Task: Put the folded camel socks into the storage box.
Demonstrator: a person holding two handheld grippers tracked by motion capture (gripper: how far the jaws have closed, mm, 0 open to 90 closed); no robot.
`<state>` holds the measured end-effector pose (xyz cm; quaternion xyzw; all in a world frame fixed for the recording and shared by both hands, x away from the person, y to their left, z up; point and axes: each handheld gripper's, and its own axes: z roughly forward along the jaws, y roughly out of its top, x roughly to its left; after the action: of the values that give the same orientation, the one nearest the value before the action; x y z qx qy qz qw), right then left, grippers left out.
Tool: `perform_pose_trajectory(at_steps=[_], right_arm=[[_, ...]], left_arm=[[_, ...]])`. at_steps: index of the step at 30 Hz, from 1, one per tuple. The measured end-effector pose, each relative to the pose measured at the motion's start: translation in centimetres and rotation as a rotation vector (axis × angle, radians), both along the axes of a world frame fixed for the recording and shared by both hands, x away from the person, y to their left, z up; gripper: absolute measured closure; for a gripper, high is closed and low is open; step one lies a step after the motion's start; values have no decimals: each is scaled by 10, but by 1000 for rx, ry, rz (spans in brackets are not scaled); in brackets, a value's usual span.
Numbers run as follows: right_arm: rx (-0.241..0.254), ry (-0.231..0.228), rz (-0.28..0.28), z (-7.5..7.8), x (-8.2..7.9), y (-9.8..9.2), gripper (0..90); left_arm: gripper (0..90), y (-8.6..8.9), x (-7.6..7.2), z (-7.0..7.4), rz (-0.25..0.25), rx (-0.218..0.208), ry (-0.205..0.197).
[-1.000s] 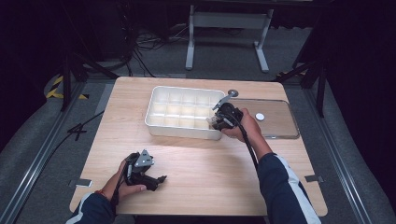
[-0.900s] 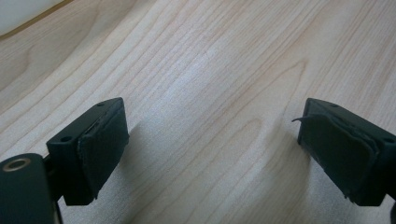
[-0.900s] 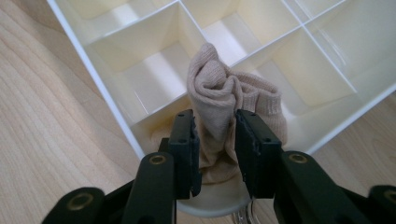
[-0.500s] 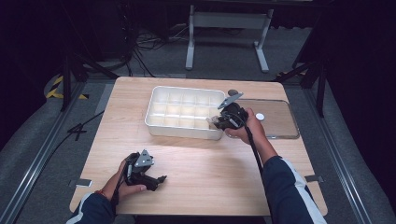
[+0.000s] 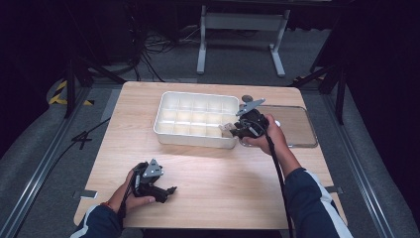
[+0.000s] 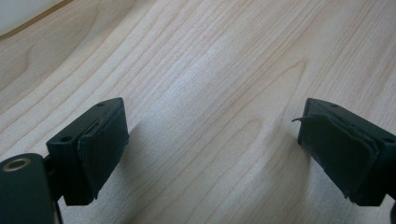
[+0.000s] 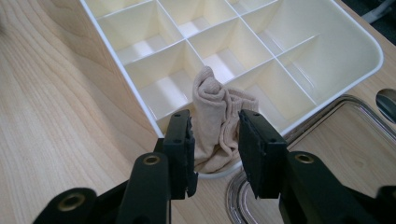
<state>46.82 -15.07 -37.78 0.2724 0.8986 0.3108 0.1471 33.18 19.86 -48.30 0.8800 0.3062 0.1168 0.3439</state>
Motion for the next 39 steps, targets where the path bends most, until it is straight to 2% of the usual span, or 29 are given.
perform_pose_trajectory(at_steps=[12, 18, 22, 29, 34, 39], right_arm=[[6, -35, -5, 8, -14, -11, 570], [2, -42, -9, 8, -20, -16, 525], [-5, -68, -6, 9, -27, -18, 487], [-5, -72, 7, 7, -36, -27, 438], [-8, -98, -10, 8, -40, -34, 388], [0, -90, -18, 7, -45, -42, 335]], left_arm=[[88, 0, 0, 0, 0, -1, 0], [88, 0, 0, 0, 1, -1, 0], [85, 0, 0, 0, 2, -5, 3], [84, -1, 0, 0, 4, -5, 2], [84, 0, 0, 0, 3, -5, 2], [83, 0, 0, 0, 4, -3, 3]])
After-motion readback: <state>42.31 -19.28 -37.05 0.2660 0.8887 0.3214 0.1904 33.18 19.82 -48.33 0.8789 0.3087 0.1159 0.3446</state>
